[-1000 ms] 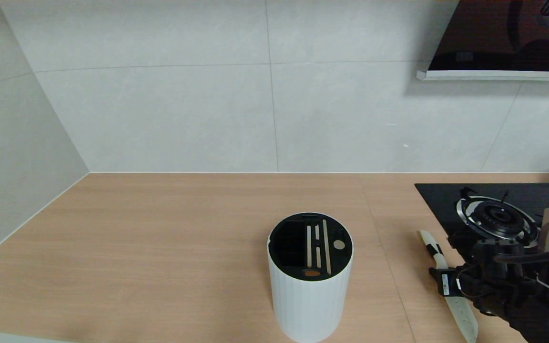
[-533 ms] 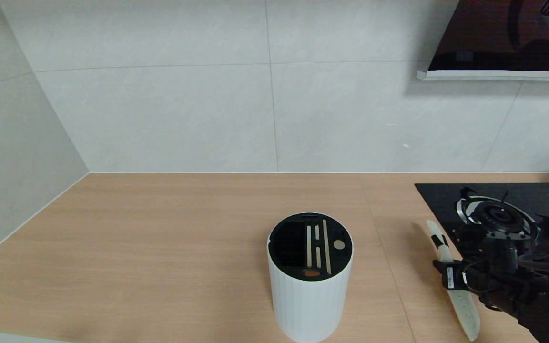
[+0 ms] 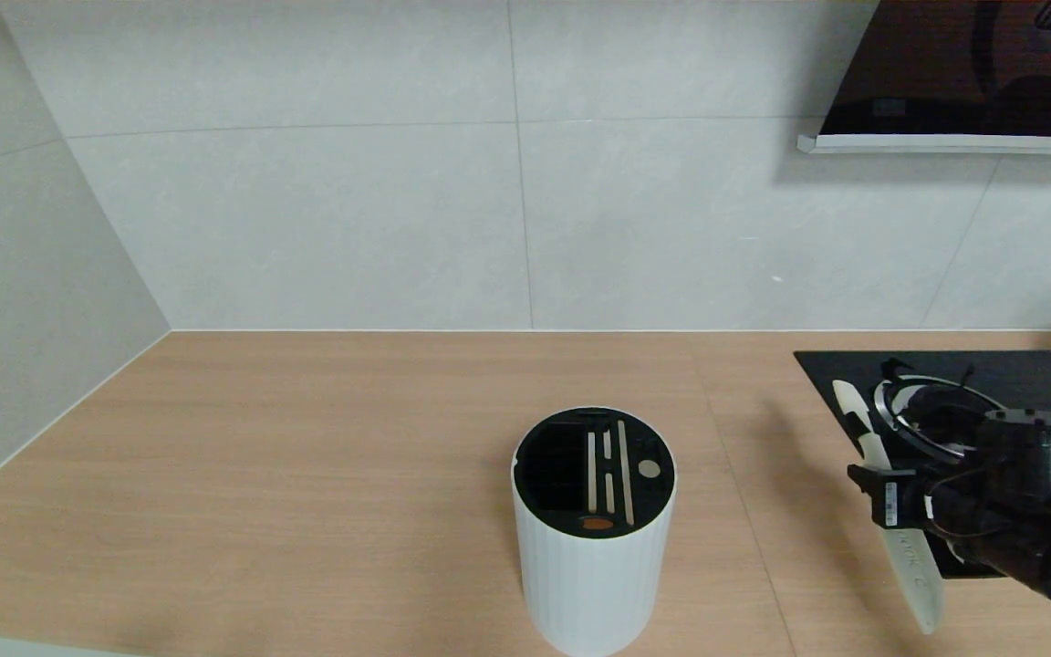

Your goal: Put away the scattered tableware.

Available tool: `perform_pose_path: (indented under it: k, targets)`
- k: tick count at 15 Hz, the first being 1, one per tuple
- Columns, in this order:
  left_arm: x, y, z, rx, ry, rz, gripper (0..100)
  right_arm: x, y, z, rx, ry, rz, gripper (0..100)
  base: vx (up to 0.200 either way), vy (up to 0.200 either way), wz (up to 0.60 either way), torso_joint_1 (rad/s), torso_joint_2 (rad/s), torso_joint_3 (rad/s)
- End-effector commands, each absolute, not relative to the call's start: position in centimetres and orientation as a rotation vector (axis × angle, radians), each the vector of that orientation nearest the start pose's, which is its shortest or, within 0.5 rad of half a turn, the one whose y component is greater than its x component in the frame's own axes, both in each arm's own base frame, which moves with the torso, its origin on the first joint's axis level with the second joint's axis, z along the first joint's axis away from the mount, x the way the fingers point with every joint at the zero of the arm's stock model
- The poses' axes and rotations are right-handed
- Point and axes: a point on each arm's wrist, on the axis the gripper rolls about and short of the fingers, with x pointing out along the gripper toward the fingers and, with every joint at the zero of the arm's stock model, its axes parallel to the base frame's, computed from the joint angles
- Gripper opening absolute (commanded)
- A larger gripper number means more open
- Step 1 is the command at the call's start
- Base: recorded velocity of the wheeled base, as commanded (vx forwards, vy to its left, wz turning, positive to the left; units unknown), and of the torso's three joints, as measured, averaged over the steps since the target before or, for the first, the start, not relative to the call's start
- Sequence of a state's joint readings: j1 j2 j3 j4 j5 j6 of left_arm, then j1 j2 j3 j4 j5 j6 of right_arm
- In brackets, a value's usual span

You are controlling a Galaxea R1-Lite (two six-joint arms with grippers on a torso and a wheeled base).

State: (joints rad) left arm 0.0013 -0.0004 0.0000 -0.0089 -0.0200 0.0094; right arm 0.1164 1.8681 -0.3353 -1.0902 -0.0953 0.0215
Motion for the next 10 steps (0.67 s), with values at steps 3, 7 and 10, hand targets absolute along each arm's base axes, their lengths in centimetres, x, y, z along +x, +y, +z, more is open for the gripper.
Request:
perform_pose_path:
  k: [3, 7, 10]
  targets:
    - [-2.5, -0.1, 9.1, 0.011, -0.106, -0.03, 100, 24.7, 3.8, 12.3, -0.016, 0.31, 0.062, 0, 0.0, 0.0, 0.0, 0.0, 0.0, 0.0]
    - [-3.0, -0.5, 13.1, 0.005, 0.036, -0.22, 100, 27.6, 5.0, 14.7, -0.016, 0.287, 0.089, 0, 0.0, 0.0, 0.0, 0.0, 0.0, 0.0]
    - [0.0, -0.8, 17.0, -0.02, 0.168, -0.362, 100, 29.4, 6.6, 16.5, -0.017, 0.266, 0.137, 0, 0.0, 0.0, 0.0, 0.0, 0.0, 0.0]
